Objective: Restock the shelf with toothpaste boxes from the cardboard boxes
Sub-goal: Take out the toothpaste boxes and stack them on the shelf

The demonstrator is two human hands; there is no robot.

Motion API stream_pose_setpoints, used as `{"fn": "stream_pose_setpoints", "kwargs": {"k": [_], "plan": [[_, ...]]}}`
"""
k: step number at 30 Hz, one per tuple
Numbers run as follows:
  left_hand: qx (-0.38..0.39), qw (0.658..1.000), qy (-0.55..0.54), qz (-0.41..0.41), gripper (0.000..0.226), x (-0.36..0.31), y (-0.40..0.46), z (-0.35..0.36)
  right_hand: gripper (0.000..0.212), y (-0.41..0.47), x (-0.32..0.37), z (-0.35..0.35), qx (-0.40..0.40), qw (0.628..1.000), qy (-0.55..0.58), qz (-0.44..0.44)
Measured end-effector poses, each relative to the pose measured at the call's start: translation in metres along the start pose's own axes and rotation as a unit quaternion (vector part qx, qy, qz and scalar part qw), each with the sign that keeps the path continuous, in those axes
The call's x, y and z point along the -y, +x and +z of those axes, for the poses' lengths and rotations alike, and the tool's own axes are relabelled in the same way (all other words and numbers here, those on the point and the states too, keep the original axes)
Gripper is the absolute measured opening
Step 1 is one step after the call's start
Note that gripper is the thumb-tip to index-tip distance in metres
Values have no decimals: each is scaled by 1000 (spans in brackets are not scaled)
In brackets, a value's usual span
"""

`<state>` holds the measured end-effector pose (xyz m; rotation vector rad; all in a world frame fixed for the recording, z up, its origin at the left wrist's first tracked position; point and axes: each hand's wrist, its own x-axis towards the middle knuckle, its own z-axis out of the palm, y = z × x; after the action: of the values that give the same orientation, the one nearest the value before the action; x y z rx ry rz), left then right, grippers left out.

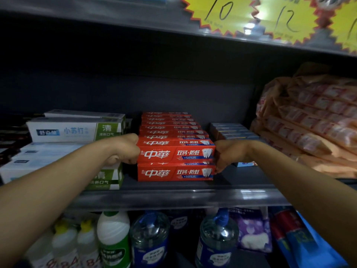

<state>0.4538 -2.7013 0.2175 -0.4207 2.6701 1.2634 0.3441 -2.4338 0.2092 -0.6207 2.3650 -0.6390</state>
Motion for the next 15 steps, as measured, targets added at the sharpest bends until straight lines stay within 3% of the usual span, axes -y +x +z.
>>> {"fn": "stream_pose_setpoints", "kwargs": {"k": [6,11,15], "plan": [[-9,1000,-21,-14,42,2,5,-1,73,16,-9,-13,-70,996,-41,44],[4,999,-32,-22,34,2,8,-2,47,12,3,-8,-36,999,-6,23],[-29,997,-61,-38,45,5,11,-8,44,21,-9,-17,-86,996,-5,28]]}}
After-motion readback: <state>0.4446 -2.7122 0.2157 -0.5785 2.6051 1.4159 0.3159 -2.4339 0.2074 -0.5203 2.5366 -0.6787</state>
